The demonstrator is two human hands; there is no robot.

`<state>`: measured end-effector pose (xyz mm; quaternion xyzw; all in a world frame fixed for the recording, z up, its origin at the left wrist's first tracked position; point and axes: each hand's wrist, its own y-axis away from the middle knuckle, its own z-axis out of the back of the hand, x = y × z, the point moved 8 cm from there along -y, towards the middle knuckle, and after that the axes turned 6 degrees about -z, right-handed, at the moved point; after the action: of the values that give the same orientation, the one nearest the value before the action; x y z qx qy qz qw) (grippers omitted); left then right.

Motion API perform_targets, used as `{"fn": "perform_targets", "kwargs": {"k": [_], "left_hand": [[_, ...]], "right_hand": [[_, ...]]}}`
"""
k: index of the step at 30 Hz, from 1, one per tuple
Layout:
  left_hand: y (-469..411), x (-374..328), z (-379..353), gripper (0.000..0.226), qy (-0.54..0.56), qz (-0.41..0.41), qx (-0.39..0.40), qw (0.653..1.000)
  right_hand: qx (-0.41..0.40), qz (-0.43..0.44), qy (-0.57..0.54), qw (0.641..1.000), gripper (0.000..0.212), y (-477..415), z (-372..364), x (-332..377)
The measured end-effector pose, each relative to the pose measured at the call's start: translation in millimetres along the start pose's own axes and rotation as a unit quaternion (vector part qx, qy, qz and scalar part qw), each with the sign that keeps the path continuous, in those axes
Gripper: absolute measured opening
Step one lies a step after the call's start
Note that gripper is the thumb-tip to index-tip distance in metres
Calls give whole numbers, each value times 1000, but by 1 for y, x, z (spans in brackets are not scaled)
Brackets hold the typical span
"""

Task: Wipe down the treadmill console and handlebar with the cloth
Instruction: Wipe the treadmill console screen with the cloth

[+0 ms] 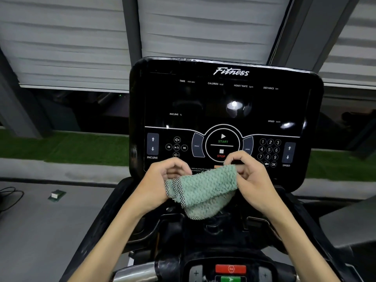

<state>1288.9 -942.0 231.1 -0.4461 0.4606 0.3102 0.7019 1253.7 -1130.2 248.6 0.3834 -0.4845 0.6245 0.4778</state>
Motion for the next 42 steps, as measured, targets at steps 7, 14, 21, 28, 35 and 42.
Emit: {"fn": "perform_targets", "kwargs": {"k": [7,14,21,28,35,42], "left_hand": [[-7,-13,16,44,-12,-17,38,999],[-10,-9,8,56,-94,15,137,986],[-5,7,4,31,-43,71,161,983],[-11,26,11,57,-178,44,-88,979],[-4,7,-11,41,-265,31,-183,946],[5,26,-55,70,-94,65,14,993]], "right_hand": [[41,0,-8,999,41,-5,14,2],[37,-81,-8,996,35,-11,11,-23],[67,-160,-96,980,8,-9,1,-35],[-82,-115,19,990,54,-13,-4,-43],[-156,-120,66,978,19,-13,-27,-41],[-84,-172,-212,958,26,-3,-57,-48]]}}
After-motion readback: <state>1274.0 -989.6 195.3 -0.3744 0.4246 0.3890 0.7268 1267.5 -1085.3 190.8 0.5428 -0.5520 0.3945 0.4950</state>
